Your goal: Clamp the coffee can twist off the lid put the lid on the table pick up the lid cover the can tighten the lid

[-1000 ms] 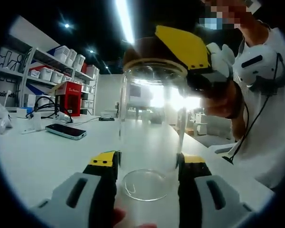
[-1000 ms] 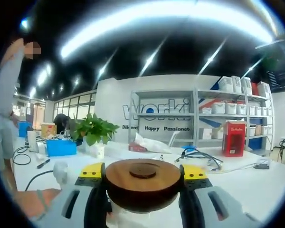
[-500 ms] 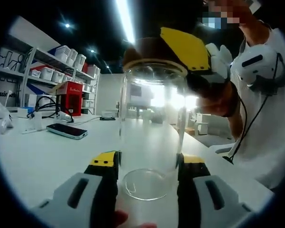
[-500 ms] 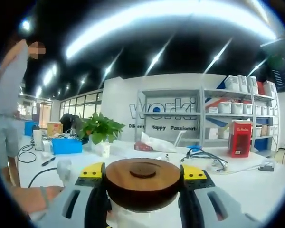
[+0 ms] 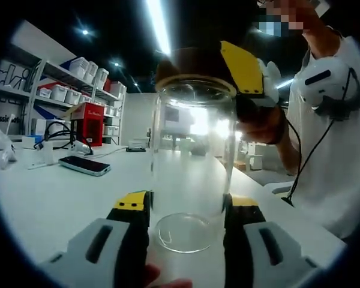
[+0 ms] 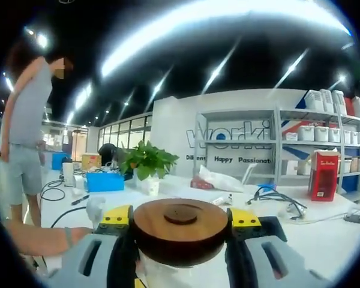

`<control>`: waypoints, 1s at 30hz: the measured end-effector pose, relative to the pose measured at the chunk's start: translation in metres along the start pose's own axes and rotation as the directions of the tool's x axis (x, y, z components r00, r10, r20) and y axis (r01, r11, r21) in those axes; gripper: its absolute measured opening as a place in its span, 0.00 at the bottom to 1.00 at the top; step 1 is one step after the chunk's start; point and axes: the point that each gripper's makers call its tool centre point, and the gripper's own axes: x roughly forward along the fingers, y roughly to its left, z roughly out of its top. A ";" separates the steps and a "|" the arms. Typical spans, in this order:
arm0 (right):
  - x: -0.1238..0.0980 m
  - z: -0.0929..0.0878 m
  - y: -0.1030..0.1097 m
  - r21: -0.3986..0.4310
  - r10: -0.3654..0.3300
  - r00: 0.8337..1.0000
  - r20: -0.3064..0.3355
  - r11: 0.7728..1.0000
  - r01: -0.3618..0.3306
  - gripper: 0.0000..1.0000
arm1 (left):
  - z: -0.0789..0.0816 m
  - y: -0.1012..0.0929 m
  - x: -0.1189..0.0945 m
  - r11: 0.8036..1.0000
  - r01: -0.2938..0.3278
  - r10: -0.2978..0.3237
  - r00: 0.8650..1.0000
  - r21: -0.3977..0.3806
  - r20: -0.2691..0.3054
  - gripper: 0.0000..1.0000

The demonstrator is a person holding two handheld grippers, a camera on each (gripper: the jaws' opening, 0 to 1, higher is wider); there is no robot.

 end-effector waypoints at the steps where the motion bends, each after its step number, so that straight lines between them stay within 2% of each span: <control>1: 0.000 0.000 0.000 0.001 0.013 1.000 -0.001 1.000 -0.013 0.54 | 0.000 0.000 0.000 1.000 -0.001 0.001 1.000 0.000 0.000 0.37; 9: 0.000 0.000 0.002 0.005 0.094 0.996 0.001 0.996 -0.094 0.54 | 0.000 0.000 0.000 1.000 0.000 0.000 1.000 0.000 0.000 0.37; 16: 0.000 0.001 0.005 0.011 0.178 0.984 0.016 0.984 -0.178 0.54 | 0.000 0.001 0.000 1.000 -0.002 0.002 1.000 -0.002 0.001 0.37; 20: 0.000 0.001 0.008 0.014 0.259 0.966 0.024 0.966 -0.259 0.54 | 0.000 0.002 -0.001 1.000 -0.004 0.004 1.000 -0.003 0.001 0.37; 25: 0.000 0.002 0.008 0.017 0.327 0.944 0.035 0.944 -0.328 0.54 | 0.000 0.003 -0.002 1.000 -0.003 0.003 1.000 -0.003 0.001 0.37; 30: 0.001 0.002 0.011 0.019 0.413 0.909 0.047 0.910 -0.414 0.54 | 0.000 0.004 -0.003 1.000 -0.005 0.005 1.000 -0.003 0.001 0.37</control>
